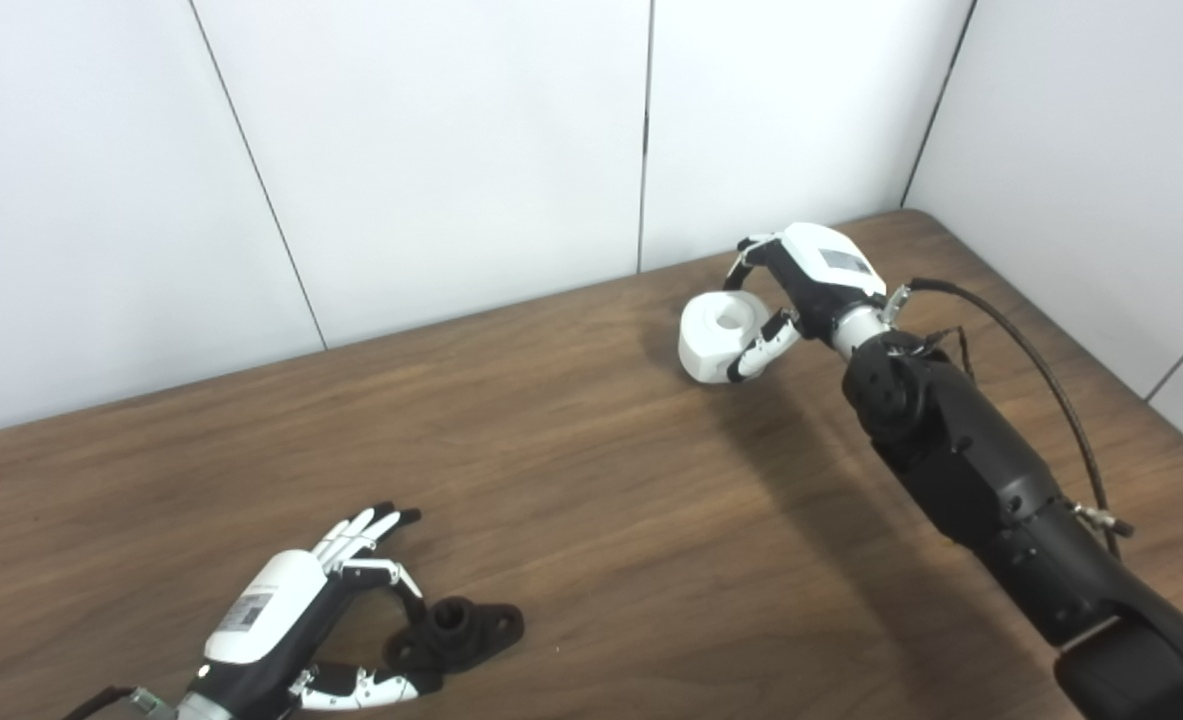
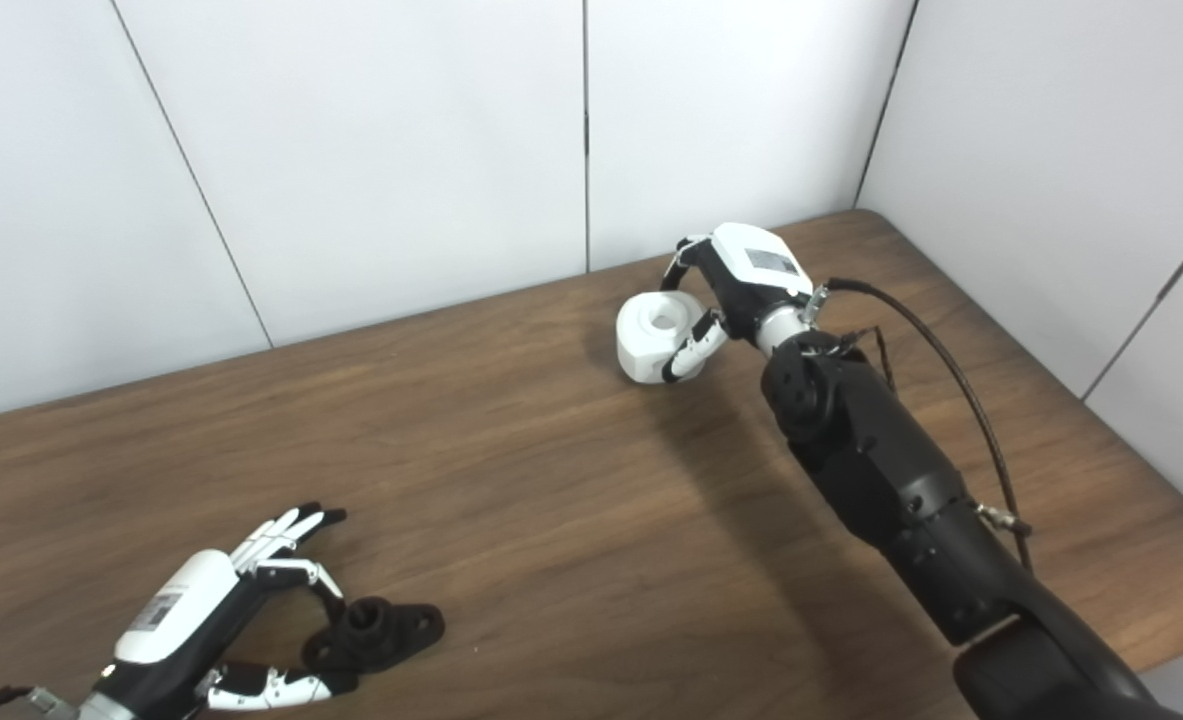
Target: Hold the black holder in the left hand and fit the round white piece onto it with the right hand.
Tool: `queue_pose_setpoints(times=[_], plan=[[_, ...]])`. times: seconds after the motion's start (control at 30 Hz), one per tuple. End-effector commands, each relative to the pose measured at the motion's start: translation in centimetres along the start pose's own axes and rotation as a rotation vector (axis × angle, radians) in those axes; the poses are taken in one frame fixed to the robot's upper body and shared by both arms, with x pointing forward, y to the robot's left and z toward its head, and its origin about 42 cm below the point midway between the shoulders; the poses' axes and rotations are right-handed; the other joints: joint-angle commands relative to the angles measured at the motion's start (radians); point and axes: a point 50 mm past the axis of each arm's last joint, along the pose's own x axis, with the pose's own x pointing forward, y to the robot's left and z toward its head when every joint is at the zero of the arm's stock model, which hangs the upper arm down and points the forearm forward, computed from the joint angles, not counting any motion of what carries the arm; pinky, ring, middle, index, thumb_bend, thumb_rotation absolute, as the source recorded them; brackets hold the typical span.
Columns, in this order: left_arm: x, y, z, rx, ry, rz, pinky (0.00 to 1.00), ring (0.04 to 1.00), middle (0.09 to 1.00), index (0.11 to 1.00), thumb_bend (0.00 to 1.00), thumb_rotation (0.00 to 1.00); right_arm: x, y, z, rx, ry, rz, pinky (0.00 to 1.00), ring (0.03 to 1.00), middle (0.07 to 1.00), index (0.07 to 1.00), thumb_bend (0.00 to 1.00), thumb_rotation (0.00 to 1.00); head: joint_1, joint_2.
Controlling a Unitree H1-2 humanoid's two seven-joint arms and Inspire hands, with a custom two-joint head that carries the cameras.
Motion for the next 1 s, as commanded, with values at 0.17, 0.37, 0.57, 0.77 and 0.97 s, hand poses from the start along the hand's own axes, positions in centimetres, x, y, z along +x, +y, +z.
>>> queue_pose_setpoints(times=[0.17,0.37,0.57,0.77,0.97], plan=[[-0.5,0.2,0.1,0.036,0.047,-0.041,1.00,1.000,0.946,0.483,0.52,0.05,-2.4,-3.9,5.1,0.022,-0.232,-0.106,0.77,0.915,0.875,0.480,0.51,0.14,0.124,0.061],[0.3,0.2,1.6,0.032,0.046,-0.030,1.00,1.000,0.945,0.484,0.51,0.05,-5.4,-4.0,8.6,0.113,-0.371,-0.100,0.82,0.941,0.911,0.480,0.51,0.14,0.197,0.119],[1.2,-0.1,2.6,0.044,0.039,-0.016,1.00,1.000,0.948,0.482,0.52,0.05,-8.8,-3.4,11.9,0.187,-0.472,-0.064,0.77,0.948,0.922,0.479,0.51,0.14,0.274,0.170],[1.3,0.6,4.0,0.043,0.045,-0.012,1.00,1.000,0.945,0.482,0.52,0.05,-11.9,-3.4,15.3,0.257,-0.555,-0.009,0.78,0.969,0.936,0.479,0.51,0.14,0.343,0.224],[1.7,0.6,4.8,0.048,0.039,-0.014,1.00,1.000,0.940,0.482,0.52,0.05,-13.7,-2.8,17.4,0.286,-0.597,0.060,0.76,0.999,0.965,0.479,0.51,0.14,0.398,0.230]])
